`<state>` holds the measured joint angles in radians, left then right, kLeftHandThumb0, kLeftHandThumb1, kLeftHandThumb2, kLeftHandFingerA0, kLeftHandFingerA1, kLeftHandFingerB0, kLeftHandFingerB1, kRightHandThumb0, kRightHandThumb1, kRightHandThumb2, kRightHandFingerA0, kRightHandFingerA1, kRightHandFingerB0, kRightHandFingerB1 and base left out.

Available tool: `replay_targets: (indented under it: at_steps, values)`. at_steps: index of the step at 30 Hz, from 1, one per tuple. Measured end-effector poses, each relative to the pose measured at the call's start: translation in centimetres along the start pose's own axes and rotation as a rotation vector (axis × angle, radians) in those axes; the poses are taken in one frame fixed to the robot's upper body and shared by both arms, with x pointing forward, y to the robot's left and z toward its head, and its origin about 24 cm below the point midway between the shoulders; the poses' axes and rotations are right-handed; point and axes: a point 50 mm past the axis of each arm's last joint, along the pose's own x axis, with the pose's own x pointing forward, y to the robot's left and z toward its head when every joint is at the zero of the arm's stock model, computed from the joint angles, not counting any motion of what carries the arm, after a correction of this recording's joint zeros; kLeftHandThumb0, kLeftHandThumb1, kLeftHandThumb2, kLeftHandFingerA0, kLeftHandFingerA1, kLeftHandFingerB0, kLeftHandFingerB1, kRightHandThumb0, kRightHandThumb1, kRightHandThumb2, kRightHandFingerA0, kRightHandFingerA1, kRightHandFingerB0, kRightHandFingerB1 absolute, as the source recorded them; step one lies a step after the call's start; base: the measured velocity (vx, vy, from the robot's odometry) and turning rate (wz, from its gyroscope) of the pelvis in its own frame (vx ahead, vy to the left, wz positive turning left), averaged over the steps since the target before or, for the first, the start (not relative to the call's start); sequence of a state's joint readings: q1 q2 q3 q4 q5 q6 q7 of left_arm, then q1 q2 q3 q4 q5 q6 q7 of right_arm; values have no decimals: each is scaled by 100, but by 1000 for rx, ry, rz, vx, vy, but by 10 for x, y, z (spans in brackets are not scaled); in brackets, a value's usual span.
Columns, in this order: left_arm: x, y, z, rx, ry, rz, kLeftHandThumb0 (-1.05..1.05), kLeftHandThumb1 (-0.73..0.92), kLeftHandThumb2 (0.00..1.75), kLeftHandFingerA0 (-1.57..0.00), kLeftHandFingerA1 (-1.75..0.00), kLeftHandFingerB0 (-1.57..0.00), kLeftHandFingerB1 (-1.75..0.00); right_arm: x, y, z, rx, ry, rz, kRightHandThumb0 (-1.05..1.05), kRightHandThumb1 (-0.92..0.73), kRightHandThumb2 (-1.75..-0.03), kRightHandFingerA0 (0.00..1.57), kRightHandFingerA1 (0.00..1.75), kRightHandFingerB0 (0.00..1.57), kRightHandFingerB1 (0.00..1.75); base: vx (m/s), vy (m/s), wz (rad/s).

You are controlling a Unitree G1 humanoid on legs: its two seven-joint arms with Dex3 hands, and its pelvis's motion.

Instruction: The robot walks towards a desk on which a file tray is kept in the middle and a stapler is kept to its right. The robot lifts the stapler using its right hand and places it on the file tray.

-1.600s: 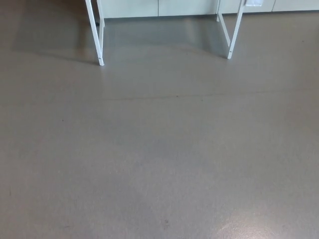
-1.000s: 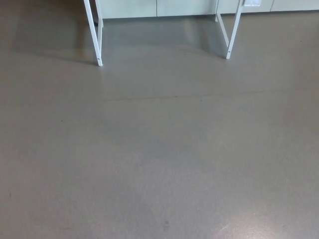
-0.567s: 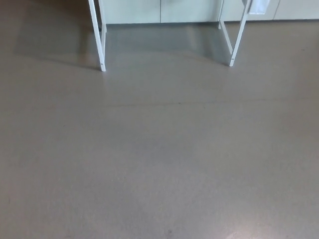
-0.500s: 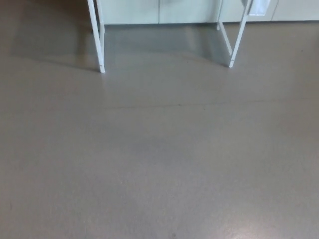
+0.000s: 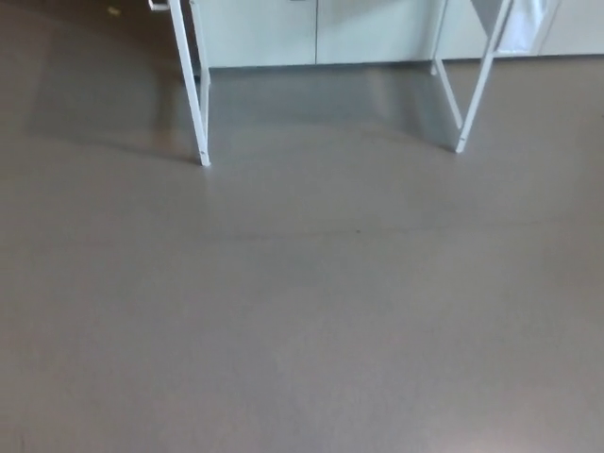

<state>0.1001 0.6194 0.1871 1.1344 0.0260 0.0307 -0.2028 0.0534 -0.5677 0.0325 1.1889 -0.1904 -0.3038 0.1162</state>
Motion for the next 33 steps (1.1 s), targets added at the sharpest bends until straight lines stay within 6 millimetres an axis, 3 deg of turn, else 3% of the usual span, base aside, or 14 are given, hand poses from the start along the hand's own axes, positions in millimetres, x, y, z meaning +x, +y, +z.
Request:
replay_targets:
  at_steps: [3,4,5,6,9,10,11,14,15,16,28,29,30,33]
  values:
    - [1,-2,3,-11,-11,-5,-28,65,114,-9,-54,-7,-51,0,-7,2,3,-4,-20,-69,-46,-86,0,24,4,26,345,-219,12]
    - [1,-2,3,-13,-9,-5,-50,87,65,-18,-42,-16,-34,1,-8,3,8,-5,-24,-70,-45,-85,0,24,0,26,326,-113,-7]
    - [1,-2,1,-15,-4,-4,-50,87,65,-18,-42,-16,-34,0,-8,2,13,-5,-26,-70,-45,-85,0,24,0,26,347,-91,2]
    - [1,-2,0,-17,-1,-4,-28,64,114,-8,-53,-7,-51,0,-8,2,20,-6,-28,-70,-50,-89,0,26,3,27,310,-38,1]
    - [0,-2,-2,-17,5,-3,-28,63,113,-11,-54,-9,-52,1,-8,3,13,-9,-30,-74,-52,-90,0,24,3,25,314,21,-13]
    - [0,-2,-2,-17,6,-4,-51,87,70,-20,-47,-24,-40,1,-8,3,7,-9,-28,-72,-52,-90,0,25,0,25,368,78,-23]
    - [0,-2,-2,-17,7,-4,-27,64,114,-11,-54,-9,-52,1,-7,3,-1,-7,-24,-74,-50,-88,0,23,4,22,389,113,-19]
    - [0,-3,-2,-10,7,-6,-28,65,114,-9,-54,-8,-52,0,-8,2,-11,-3,-18,-60,-60,-75,0,4,5,19,506,171,-19]
    - [1,-3,0,-10,3,-7,-28,66,114,-8,-53,-7,-51,1,-9,4,-5,-5,-20,-69,-46,-85,0,22,0,20,528,209,-83]
    - [1,-3,1,-11,-2,-7,-51,88,70,-21,-45,-25,-40,2,-10,7,6,-12,-22,-69,-48,-86,0,24,0,21,509,172,-54]
    - [1,-2,1,15,-4,-4,-51,89,66,-25,-47,-25,-39,3,-10,9,-21,-10,-8,-67,-50,-91,0,38,6,35,415,39,12]
    - [1,-2,3,18,-7,-4,-52,88,65,-24,-47,-31,-44,4,-7,11,-33,-12,-6,-64,-69,-63,7,34,13,27,617,128,-29]
    - [1,-2,4,20,-11,-4,-52,87,64,-24,-46,-26,-40,5,-7,12,-46,-19,-6,-59,-49,-89,0,35,0,31,596,172,66]
    - [2,-1,10,16,-30,-2,-27,64,114,-10,-54,-9,-51,5,-15,16,-53,-31,-38,-54,-63,-65,1,24,6,26,595,179,13]
